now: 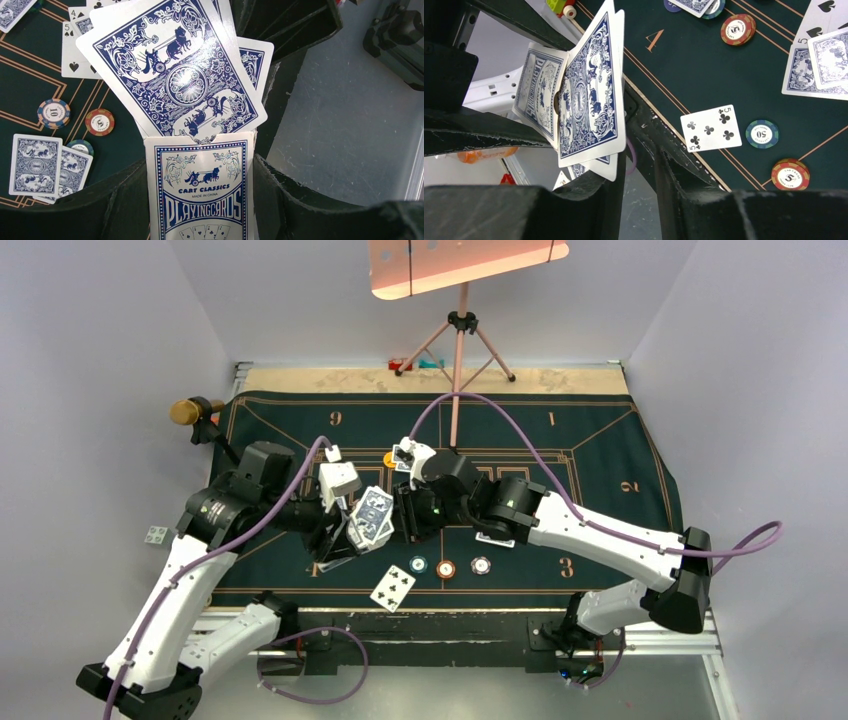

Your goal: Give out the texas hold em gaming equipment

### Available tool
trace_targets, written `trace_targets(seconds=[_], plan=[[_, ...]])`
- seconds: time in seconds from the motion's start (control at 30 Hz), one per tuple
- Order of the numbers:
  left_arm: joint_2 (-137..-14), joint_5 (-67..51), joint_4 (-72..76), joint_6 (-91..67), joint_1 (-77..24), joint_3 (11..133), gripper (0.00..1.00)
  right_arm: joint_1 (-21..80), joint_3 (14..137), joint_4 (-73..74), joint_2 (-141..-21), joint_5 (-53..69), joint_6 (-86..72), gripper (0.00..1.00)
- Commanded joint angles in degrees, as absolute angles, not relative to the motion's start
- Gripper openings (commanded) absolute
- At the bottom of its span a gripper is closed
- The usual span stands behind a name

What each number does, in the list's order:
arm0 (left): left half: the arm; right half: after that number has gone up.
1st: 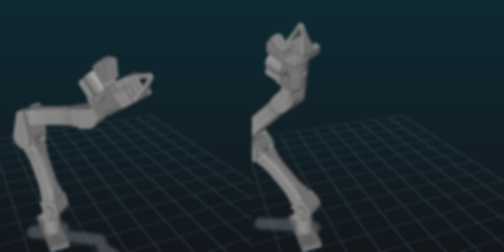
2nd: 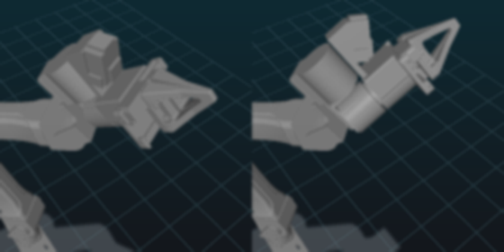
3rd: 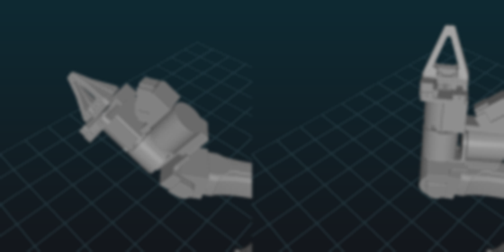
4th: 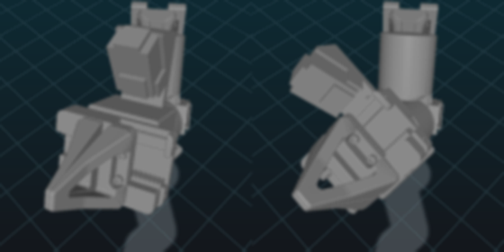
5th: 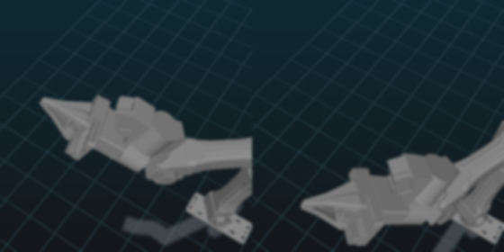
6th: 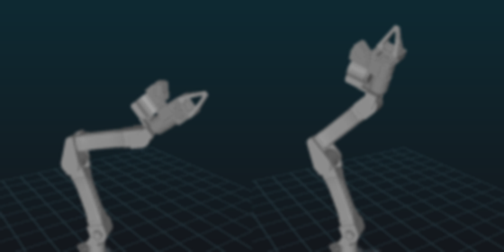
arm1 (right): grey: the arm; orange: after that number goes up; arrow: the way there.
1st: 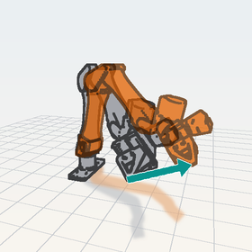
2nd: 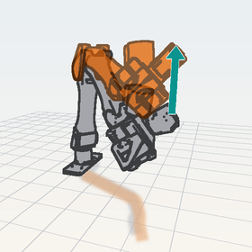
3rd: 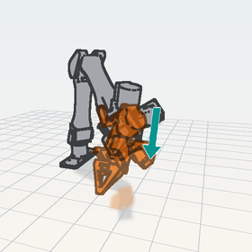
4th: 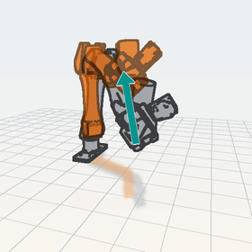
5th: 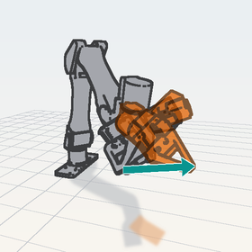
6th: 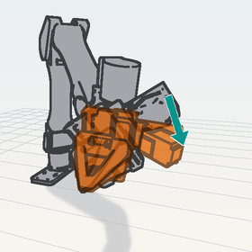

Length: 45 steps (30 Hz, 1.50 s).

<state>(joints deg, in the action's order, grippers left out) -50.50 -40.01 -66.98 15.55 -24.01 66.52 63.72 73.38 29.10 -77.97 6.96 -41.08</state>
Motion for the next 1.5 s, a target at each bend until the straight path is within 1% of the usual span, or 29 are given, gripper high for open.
trace_targets(seconds=[0.0,0.2,0.3,0.53,0.6,0.7,0.83,1.0,1.07,1.17,1.3,1.47], plan=[[-50.24,-41.03,-64.16,15.04,-23.56,66.33,0.00,64.23,75.30,27.99,-77.35,8.01,-41.74,0.36],[-49.86,-41.54,-64.96,16.47,-23.56,65.97,0.00,64.25,74.47,39.77,-74.82,6.72,-37.49,0.42],[-50.00,-42.17,-65.69,17.77,-23.55,65.87,0.00,64.25,73.71,43.28,-72.25,3.52,-36.48,0.46],[-50.87,-43.70,-69.07,24.46,-23.69,64.33,0.00,63.73,75.28,50.82,-67.54,-6.03,-34.62,0.43],[-51.39,-43.68,-69.54,26.85,-23.72,63.07,0.00,62.48,76.55,52.60,-66.10,-9.83,-35.07,0.40],[-53.89,-44.61,-70.44,28.53,-24.22,63.29,0.00,57.53,77.70,52.31,-63.01,-12.27,-36.29,0.38],[-59.10,-45.13,-71.91,30.94,-25.21,65.39,0.00,50.95,77.99,50.49,-60.27,-10.57,-37.80,0.40],[-60.59,-43.95,-72.86,39.71,-26.54,68.90,0.02,49.23,78.08,49.90,-61.25,-10.14,-38.77,0.40],[-60.29,-43.44,-71.22,45.05,-26.77,67.29,0.03,48.64,77.37,49.67,-61.99,-9.89,-39.12,0.40],[-62.82,-42.64,-71.03,51.31,-28.73,65.21,0.02,47.90,76.79,49.15,-62.65,-9.49,-39.25,0.40],[-68.68,-41.07,-71.16,54.43,-32.47,63.86,0.02,46.76,76.46,48.64,-62.67,-9.20,-39.45,0.40],[-72.62,-41.20,-67.78,57.04,-37.52,61.14,0.02,45.11,75.00,47.15,-62.36,-7.98,-39.68,0.40]])
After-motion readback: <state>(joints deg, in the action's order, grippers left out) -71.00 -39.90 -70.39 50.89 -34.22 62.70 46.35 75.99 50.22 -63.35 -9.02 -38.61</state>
